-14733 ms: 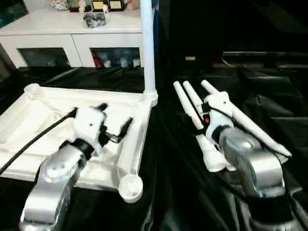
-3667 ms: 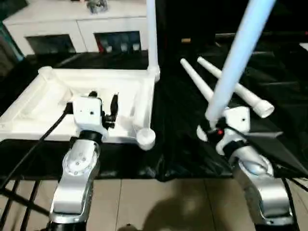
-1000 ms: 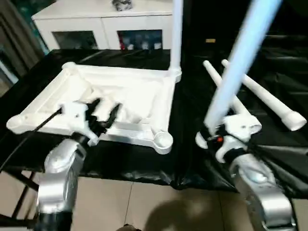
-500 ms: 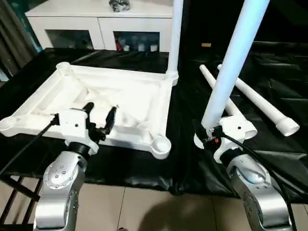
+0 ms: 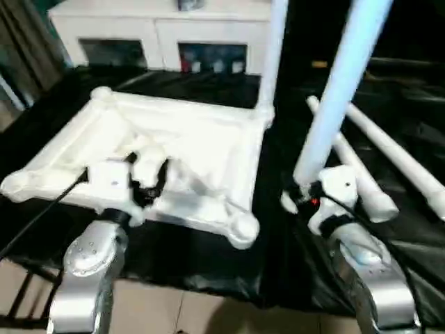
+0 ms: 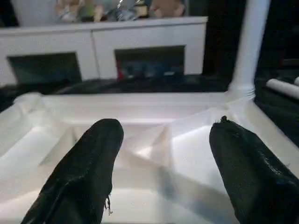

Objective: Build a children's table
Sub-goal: Pick table leg

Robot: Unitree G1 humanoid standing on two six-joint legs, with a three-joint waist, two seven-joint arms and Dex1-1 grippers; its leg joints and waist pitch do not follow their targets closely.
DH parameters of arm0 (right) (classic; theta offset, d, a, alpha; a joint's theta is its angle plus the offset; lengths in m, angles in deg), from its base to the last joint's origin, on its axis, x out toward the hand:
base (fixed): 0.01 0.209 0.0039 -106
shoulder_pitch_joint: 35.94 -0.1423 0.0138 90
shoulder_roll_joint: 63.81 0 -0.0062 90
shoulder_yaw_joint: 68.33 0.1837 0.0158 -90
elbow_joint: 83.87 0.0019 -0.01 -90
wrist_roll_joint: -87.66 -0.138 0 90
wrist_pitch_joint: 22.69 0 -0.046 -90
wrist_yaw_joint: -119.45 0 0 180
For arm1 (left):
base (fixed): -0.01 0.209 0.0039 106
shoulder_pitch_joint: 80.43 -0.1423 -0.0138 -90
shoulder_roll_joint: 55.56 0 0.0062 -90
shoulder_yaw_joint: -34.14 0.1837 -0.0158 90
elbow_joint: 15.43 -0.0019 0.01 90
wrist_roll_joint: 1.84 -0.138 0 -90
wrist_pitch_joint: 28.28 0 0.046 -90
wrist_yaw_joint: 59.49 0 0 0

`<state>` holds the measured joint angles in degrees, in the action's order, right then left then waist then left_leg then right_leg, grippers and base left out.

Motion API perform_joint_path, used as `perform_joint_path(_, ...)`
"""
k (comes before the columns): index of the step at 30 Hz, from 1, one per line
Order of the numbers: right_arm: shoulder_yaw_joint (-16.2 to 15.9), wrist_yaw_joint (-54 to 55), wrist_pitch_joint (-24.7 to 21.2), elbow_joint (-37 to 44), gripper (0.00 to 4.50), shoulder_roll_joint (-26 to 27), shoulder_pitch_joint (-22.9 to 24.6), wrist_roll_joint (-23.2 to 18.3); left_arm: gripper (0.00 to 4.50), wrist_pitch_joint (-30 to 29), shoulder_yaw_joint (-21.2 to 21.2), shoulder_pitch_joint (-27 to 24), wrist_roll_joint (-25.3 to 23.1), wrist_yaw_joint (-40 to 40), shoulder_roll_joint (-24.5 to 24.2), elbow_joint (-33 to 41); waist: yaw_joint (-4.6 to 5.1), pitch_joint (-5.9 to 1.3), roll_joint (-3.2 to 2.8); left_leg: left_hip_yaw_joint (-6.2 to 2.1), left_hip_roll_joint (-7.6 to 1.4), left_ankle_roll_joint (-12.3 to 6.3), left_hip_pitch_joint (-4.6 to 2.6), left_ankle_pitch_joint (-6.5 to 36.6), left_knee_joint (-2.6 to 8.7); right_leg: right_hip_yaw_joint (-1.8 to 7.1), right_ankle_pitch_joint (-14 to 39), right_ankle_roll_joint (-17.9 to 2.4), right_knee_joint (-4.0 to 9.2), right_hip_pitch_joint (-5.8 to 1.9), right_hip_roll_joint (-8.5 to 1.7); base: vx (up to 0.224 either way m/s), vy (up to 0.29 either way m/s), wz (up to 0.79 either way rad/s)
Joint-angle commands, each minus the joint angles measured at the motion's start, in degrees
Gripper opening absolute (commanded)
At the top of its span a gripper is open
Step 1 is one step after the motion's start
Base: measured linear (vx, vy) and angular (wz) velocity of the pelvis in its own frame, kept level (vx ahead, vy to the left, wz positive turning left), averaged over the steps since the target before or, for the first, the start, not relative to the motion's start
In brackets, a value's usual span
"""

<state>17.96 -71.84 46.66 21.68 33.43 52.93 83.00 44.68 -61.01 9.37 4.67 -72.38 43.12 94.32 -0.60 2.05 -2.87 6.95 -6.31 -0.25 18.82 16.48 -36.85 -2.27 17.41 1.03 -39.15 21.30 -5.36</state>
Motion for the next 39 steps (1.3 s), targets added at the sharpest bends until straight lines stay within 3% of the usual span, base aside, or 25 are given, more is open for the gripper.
perform_joint_path(1,0.68,-0.16,0.31,0.64,1.89,-0.88,1.08,0.04,3.49,-0.47,1.28,-0.17,0.3,-0.01,0.29,1.25,-2.26,-1.85,2.24,0.29,0.16,-14.32,3.38,1.21,-2.05,8.59,2.04,-7.74,9.95,-6.97,-7.21,0.029,-0.093,0.11)
perform_joint_path(2,0.68,-0.16,0.31,0.64,1.89,-0.88,1.08,0.04,3.49,-0.47,1.28,-0.17,0.3,-0.01,0.29,1.25,-2.26,-1.85,2.24,0.29,0.16,-14.32,3.38,1.21,-2.05,8.59,2.04,-7.74,9.95,-6.97,-7.21,0.032,-0.085,0.07)
perform_joint_path(3,0.64,-0.17,0.27,0.72,1.89,-0.84,1.22,0.06,3.49,-0.47,1.35,-0.17,0.41,-0.07,0.28,1.2,-3.39,-1.78,2.09,-1.4,-1.44,-6.57,5.63,-2.95,-3.48,7.55,10.08,-11.56,10.12,-8.74,-7.61,0.027,-0.062,-0.05)
perform_joint_path(5,0.59,-0.16,0.37,0.87,1.89,-0.78,1.33,0.1,3.49,-0.54,1.38,-0.16,0.52,-0.11,0.27,1.16,-3.05,-1.25,1.32,-1.36,-2.11,-4.65,5.56,-5.34,-1.37,5.27,13.79,-13.04,10.36,-8.38,-5.87,0.023,-0.058,-0.04)
perform_joint_path(6,0.35,-0.15,0.3,1.09,1.89,-0.78,1.42,0.37,3.49,-0.62,1.49,-0.11,0.57,-0.13,0.14,1.12,-2.71,-1.07,-0.97,-1.02,-3.57,-3.76,3.4,-4.71,2.23,2.68,17.67,-13.56,10.92,-7.19,-4.19,0.0,0.0,0.0)
perform_joint_path(7,0.49,-0.1,0.26,1.16,1.89,-0.45,1.48,0.01,3.49,-0.7,1.48,-0.06,0.69,-0.15,0.16,1.06,-1.34,-0.86,-2.23,-1.6,-5.03,-2.14,2.96,4.17,5.52,0.52,18.57,-11.12,9.73,-7.01,-0.93,0.0,0.0,0.0)
perform_joint_path(8,0.68,-0.08,0.12,1.25,1.89,-0.09,1.54,-0.26,3.49,-0.69,1.52,-0.09,0.72,-0.16,0.12,1.01,-0.85,-0.71,-2.15,-2.14,-5.54,-2.01,2.02,8.68,6.04,0.27,17.91,-10.31,8.98,-6.19,-0.04,0.069,0.065,0.01)
perform_joint_path(9,0.8,0.12,-0.04,1.52,1.89,0.18,1.68,-0.6,3.49,-0.88,1.6,-0.24,1.16,-0.48,0.28,1.15,0.74,-1.68,-2.79,-4.2,-7.45,-3.84,-2.02,13.67,7.04,-0.12,8.22,-12.44,6.79,-4.3,0.31,0.059,0.055,0.1)
perform_joint_path(10,0.78,0.17,-0.07,1.58,1.89,0.16,1.72,-0.65,3.49,-0.99,1.61,-0.28,1.31,-0.57,0.36,1.22,0.9,-2.31,-3.17,-4.65,-7.54,-5.58,-2.27,10.3,7.02,-0.36,3.02,-12.46,6.14,-4.4,0.24,0.059,0.055,0.1)
perform_joint_path(11,0.69,0.26,-0.13,1.77,1.89,0.1,1.84,-0.74,3.49,-0.79,1.6,-0.44,1.55,-0.67,0.61,1.45,1.21,-2.8,-2.91,-5.01,-7.45,-10.87,-2.26,-1.56,5.52,-0.43,-6.64,-11.99,4.96,-3.38,-0.34,0.067,0.049,0.04)
perform_joint_path(12,0.29,0.32,-0.19,1.92,1.89,-0.16,1.97,-0.25,3.49,-1.05,2.13,-0.53,0.68,-0.27,0.17,1.59,0.81,-3.51,-1.95,-4.1,-6.42,-15.28,-0.9,-16.33,3.19,0.52,-17.26,-11.68,4.65,-3.64,-1.84,0.071,0.039,0.05)
perform_joint_path(13,0.29,0.32,-0.19,1.92,1.89,-0.16,1.97,-0.25,3.49,-1.05,2.13,-0.53,0.68,-0.27,0.17,1.59,0.81,-3.51,-1.95,-4.1,-6.42,-15.28,-0.9,-16.33,3.19,0.52,-17.26,-11.68,4.65,-3.64,-1.84,0.071,0.039,0.05)
perform_joint_path(14,0.18,0.26,-0.21,1.99,1.89,0.0,1.93,-0.11,3.49,-0.37,2.67,-0.54,0.28,-0.65,-0.5,1.41,0.08,-4.17,-1.32,-3.06,-4.37,-15.2,2.4,-28.96,1.7,1.66,-31.51,-10.16,3.67,-5.96,-2.74,0.054,0.02,0.0)
perform_joint_path(15,0.16,0.24,-0.2,2.02,1.89,0.11,1.89,-0.13,3.49,0.32,2.91,-0.56,0.19,-1.15,-0.85,1.28,-0.83,-5.28,-1.21,-3.21,-3.68,-10.52,2.91,-38.77,0.78,1.67,-47.7,-5.75,1.86,-5.75,-1.55,0.0,0.0,0.0)
perform_joint_path(16,0.13,0.18,-0.18,2.08,1.89,0.2,1.82,-0.22,3.49,0.99,3.28,-0.56,0.17,-2.04,-1.4,1.1,-0.88,-5.16,-0.93,-3.17,-3.66,-8.75,3.0,-38.9,0.92,1.54,-49.4,-4.63,1.75,-5.51,-1.28,0.0,0.0,0.0)
perform_joint_path(18,0.35,-0.71,-0.04,2.45,1.89,0.78,1.66,-1.45,3.49,2.76,4.66,-0.62,0.93,-6.04,-3.43,0.76,-1.39,-3.88,-1.02,-2.65,-4.42,-2.67,3.26,-21.88,2.54,1.46,-39.41,-3.41,3.37,-4.59,-2.26,-0.03,-0.01,-0.02)
perform_joint_path(19,0.32,-1.28,-0.28,2.62,1.89,0.78,1.61,-2.02,3.49,2.33,5.4,-0.55,1.75,-8.42,-4.62,0.69,-1.39,-3.88,-1.02,-2.65,-4.42,-2.67,3.26,-21.88,2.54,1.46,-39.41,-3.41,3.37,-4.59,-2.26,-0.059,-0.019,-0.04)
perform_joint_path(20,0.17,-2.02,-0.58,2.73,1.89,0.72,1.46,-2.57,3.49,1.45,5.63,-0.43,3.67,-11.18,-5.51,0.63,-1.68,-2.81,-1.3,-2.53,-5.65,0.97,2.46,-3.9,4.2,1.77,-21.1,-5.71,4.92,-3.87,-2.77,-0.085,-0.019,-0.01)
perform_joint_path(23,-0.14,-4.47,-1.38,2.88,1.89,-0.51,0.48,-4.1,3.83,-0.97,5.86,1.03,8.95,-20.46,-9.47,-0.75,-1.73,-1.28,-1.44,-2.08,-5.97,4.16,1.46,14.64,6.5,2.54,4.62,-9.86,6.86,-3.36,-2.95,-0.102,-0.016,0.01)
perform_joint_path(24,-0.19,-5.17,-1.53,2.8,1.89,-1.1,0.14,-4.37,3.87,-0.91,6.19,1.6,9.61,-23.11,-10.95,-1.5,-1.67,-0.83,-1.12,-1.76,-5.72,5.03,1.33,18.45,6.9,2.97,13.8,-9.36,7.63,-2.99,-3.02,-0.109,-0.015,-0.03)
perform_joint_path(27,0.35,-8.71,-1.92,1.51,1.89,-3.87,-1.57,-5.18,4.08,0.03,9.49,5.72,8.76,-33.54,-17.65,-7.57,-1.7,-0.94,-1.13,-1.55,-5.56,5.83,0.63,19.17,7.21,3.62,21.22,-7.3,8.73,-2.17,-3.13,-0.106,-0.014,-0.02)
perform_joint_path(30,0.35,-11.53,-1.14,0.98,1.89,-6.71,-2.52,-4.54,4.2,4.11,12.5,9.45,6.12,-39.96,-21.9,-12.53,-1.4,-1.61,-1.33,-1.58,-5.73,4.95,1.72,13.13,7.56,3.27,13.12,-7.94,8.02,-3.23,-3.04,-0.052,-0.008,-0.02)
perform_joint_path(32,1.41,-13.72,-1.29,0.53,1.89,-9.55,-3.51,-5.01,4.2,6.49,14.64,14.69,4.43,-45.37,-24.34,-19.52,-1.39,-1.69,-2.13,-1.09,-5.47,4.26,1.42,12.87,7.31,3.18,10.74,-9.05,8.17,-2.44,-2.67,0.0,0.0,0.0)
perform_joint_path(37,2.9,-14.1,-1.7,0.42,1.89,-10.89,-4.24,-6.03,3.92,11.23,16.42,19.58,1.68,-48.17,-24.84,-27.78,-1.28,-2.1,-1.99,-0.94,-5.66,3.44,1.84,10.26,7.07,3.19,7.57,-11.12,7.76,-2.97,-3.08,0.0,0.0,0.0)
perform_joint_path(39,3.35,-14.63,-1.96,1.05,1.89,-11.24,-4.02,-6.81,3.83,13.85,17.88,21.83,0.91,-50.92,-25.52,-32.01,-1.1,-2.69,-2.76,-0.93,-5.76,2.19,2.08,5.6,6.64,2.91,-1.03,-12.74,6.97,-3.28,-2.96,0.0,0.0,0.0)
